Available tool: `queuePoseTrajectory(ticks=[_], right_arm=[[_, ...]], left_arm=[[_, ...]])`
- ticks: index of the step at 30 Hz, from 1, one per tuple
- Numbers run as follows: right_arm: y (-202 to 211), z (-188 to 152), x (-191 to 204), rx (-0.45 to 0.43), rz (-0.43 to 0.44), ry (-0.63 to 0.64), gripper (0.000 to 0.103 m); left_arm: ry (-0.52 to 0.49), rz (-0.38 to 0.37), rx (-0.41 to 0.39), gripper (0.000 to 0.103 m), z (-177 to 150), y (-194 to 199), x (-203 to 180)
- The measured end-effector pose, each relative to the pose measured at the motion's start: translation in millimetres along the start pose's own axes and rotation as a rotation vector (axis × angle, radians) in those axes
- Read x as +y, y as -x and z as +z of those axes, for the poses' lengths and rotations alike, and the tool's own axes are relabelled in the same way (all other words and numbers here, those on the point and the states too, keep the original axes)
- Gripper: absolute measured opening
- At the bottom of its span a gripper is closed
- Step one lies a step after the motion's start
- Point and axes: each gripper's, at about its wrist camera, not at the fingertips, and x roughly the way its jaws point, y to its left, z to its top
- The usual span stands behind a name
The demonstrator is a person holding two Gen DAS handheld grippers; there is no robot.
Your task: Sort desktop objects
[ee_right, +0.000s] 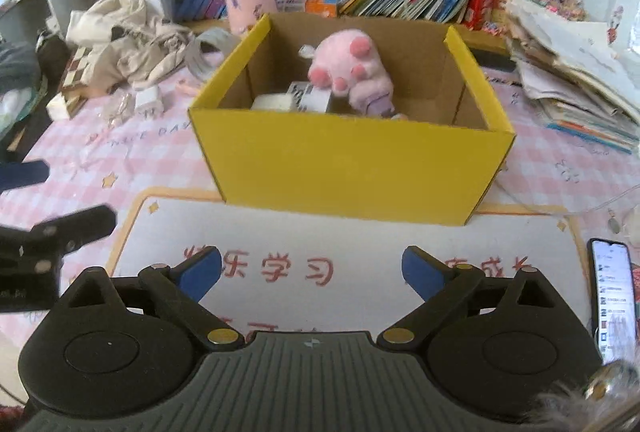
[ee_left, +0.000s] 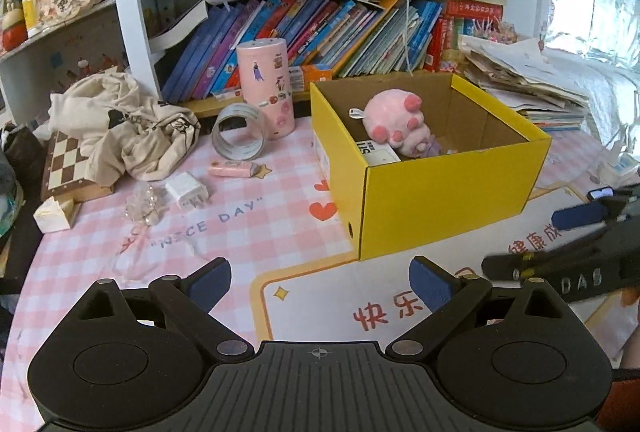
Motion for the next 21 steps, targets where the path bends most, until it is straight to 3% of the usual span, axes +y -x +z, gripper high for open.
queuePoseTrajectory(ticks=[4, 21], right_arm=[[3.3, -0.4, 3.1, -0.025, -0.052, -0.001, 0.098], [1.1, -16.3, 53.9, 0.037, -0.035, 0.020, 0.099]], left_arm=[[-0.007, -0.014, -0.002, 0.098, -2.1, 2.4, 8.2], [-0.030, -0.055, 0.010, 0.098, -14.9, 7.4, 37.2]])
